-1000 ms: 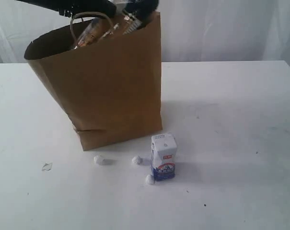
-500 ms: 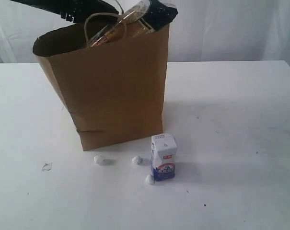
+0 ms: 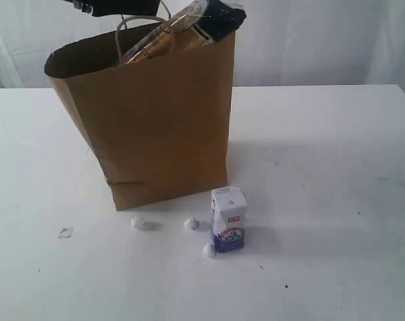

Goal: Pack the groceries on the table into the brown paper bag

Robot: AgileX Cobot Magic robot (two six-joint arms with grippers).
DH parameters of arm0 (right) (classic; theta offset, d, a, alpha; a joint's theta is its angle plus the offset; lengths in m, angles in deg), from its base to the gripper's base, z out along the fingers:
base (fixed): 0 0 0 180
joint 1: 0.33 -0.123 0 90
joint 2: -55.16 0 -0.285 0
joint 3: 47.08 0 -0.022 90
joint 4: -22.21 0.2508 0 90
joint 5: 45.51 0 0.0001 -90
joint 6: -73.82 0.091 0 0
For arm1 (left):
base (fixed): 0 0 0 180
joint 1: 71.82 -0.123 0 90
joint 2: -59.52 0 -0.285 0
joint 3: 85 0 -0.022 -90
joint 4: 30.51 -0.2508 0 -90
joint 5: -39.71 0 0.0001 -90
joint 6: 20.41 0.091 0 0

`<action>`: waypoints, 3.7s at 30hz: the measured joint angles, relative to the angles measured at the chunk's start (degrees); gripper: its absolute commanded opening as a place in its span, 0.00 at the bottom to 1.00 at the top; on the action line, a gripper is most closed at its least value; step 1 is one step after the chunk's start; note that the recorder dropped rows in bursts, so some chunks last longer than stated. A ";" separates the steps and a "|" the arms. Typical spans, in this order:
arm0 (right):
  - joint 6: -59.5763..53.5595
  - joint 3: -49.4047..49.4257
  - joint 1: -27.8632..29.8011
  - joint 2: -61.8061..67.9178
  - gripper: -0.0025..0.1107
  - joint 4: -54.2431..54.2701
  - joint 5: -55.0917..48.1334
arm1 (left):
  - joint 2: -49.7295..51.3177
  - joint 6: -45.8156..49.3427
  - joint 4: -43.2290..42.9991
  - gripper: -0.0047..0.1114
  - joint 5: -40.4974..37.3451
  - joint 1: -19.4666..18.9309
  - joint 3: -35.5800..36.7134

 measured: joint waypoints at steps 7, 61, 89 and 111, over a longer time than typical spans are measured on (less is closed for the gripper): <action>0.00 0.00 0.00 0.00 0.02 0.00 0.00 | -5.27 -1.43 -0.38 0.53 -0.11 -4.78 0.00; -9.68 0.00 0.00 0.00 0.02 -2.30 13.76 | -83.63 -72.67 -55.55 0.04 61.27 -16.76 78.51; 42.49 -31.44 0.00 43.75 0.02 -51.25 13.00 | -100.24 -74.10 -64.94 0.04 72.65 -16.00 103.10; -27.44 -35.38 -23.99 52.50 0.02 14.96 -21.29 | -110.01 -76.51 -69.81 0.04 43.36 -16.00 103.98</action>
